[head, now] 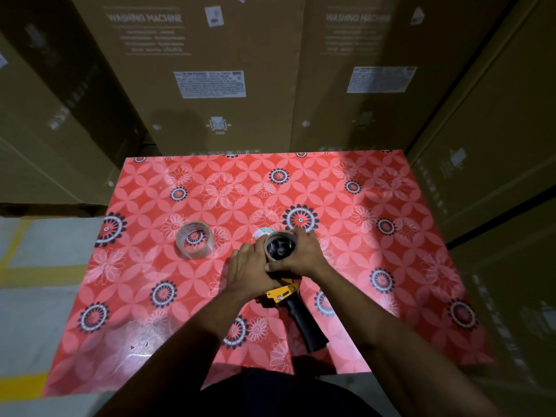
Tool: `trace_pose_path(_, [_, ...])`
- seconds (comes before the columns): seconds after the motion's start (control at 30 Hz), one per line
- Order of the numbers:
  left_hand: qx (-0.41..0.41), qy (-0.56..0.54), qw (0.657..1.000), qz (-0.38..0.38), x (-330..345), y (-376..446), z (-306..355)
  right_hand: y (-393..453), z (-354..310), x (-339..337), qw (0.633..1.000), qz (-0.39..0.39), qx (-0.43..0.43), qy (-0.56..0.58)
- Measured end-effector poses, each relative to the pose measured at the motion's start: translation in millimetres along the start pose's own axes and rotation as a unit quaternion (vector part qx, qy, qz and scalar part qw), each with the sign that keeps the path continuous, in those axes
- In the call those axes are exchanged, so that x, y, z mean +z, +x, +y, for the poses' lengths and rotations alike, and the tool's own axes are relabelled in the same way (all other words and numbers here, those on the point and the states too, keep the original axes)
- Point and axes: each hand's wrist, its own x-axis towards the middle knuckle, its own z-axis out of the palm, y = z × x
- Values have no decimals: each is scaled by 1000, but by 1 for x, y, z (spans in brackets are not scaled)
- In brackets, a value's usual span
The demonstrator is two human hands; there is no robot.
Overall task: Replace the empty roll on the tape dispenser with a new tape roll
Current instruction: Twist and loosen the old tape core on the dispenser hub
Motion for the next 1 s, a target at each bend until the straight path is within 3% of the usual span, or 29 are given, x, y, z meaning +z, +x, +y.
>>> trace_pose_path(0.1, [2, 1, 1000, -2, -2, -1, -1, 5, 2, -2, 1000, 14, -12, -11])
trace_pose_path(0.33, [3, 54, 998, -16, 6, 7, -8, 9, 5, -19, 992, -68, -96, -35])
trace_pose_path(0.4, [3, 47, 999, -18, 8, 8, -9, 11, 3, -15, 991, -80, -89, -56])
trace_pose_path(0.5, [11, 36, 999, -11, 10, 8, -11, 13, 2, -8, 997, -36, -42, -56])
trace_pose_path(0.7, [4, 37, 999, -20, 10, 9, -14, 13, 2, -19, 996, -44, -80, -12])
trace_pose_path(0.83, [8, 29, 999, -13, 9, 9, -12, 7, 4, -8, 997, -64, -52, -13])
trace_pose_path(1.0, [-19, 13, 999, -42, 8, 7, -11, 8, 2, -5, 997, -27, -56, -45])
